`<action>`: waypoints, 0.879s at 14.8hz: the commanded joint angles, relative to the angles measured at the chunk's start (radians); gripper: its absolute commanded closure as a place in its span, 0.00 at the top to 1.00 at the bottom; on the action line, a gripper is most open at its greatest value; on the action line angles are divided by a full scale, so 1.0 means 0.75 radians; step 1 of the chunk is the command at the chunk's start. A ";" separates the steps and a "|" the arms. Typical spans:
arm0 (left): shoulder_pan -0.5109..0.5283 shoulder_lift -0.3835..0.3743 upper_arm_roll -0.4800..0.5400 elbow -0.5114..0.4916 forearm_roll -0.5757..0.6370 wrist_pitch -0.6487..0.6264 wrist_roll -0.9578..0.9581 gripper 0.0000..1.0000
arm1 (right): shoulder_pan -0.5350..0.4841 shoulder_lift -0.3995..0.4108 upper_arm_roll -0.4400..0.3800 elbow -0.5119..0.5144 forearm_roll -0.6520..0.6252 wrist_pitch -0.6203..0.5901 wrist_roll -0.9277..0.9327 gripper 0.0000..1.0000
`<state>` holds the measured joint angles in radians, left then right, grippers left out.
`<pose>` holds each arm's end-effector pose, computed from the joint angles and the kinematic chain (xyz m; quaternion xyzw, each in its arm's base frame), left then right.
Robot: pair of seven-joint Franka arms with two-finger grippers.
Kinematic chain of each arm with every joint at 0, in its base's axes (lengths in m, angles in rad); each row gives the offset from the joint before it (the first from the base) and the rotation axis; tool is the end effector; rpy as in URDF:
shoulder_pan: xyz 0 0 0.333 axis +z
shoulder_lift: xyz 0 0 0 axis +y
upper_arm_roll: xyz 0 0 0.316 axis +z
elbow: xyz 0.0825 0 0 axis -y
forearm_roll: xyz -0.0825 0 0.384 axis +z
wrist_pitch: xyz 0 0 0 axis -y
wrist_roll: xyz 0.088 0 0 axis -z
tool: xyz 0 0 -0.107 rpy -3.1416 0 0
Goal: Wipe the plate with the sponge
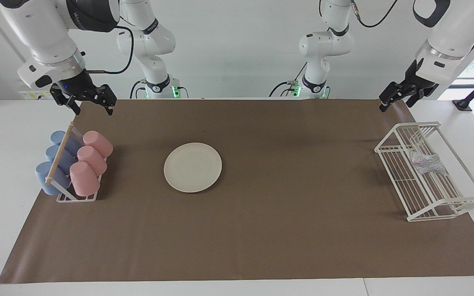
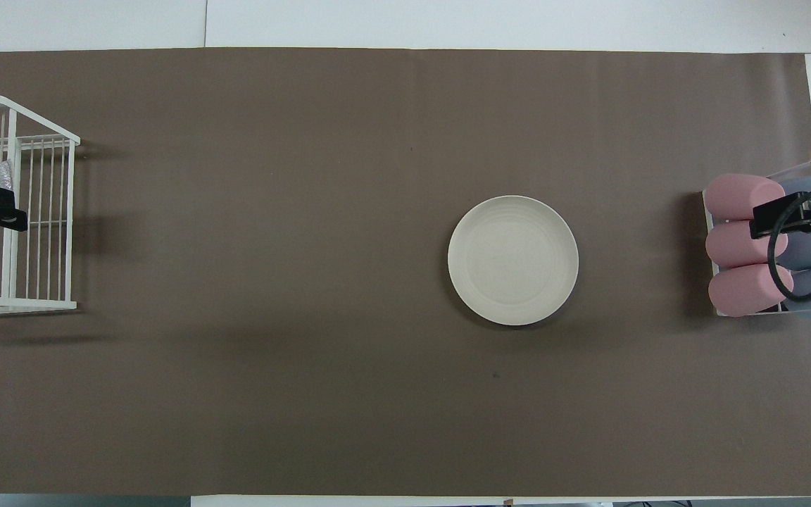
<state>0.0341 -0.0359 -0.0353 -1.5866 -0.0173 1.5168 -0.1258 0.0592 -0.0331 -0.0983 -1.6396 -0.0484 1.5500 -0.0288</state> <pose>0.5377 -0.0029 0.6320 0.9979 0.0620 -0.0174 0.0069 0.5399 -0.0273 0.6085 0.9993 -0.0049 -0.0291 0.0216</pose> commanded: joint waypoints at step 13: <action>-0.041 -0.001 -0.012 -0.093 0.270 0.129 -0.118 1.00 | -0.005 -0.017 0.004 -0.011 -0.017 -0.025 0.010 1.00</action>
<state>0.0312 -0.0351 -0.0394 -1.6157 0.0824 1.5775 -0.1501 0.0590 -0.0331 -0.0986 -1.6396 -0.0484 1.5483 -0.0286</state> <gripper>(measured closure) 0.000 0.000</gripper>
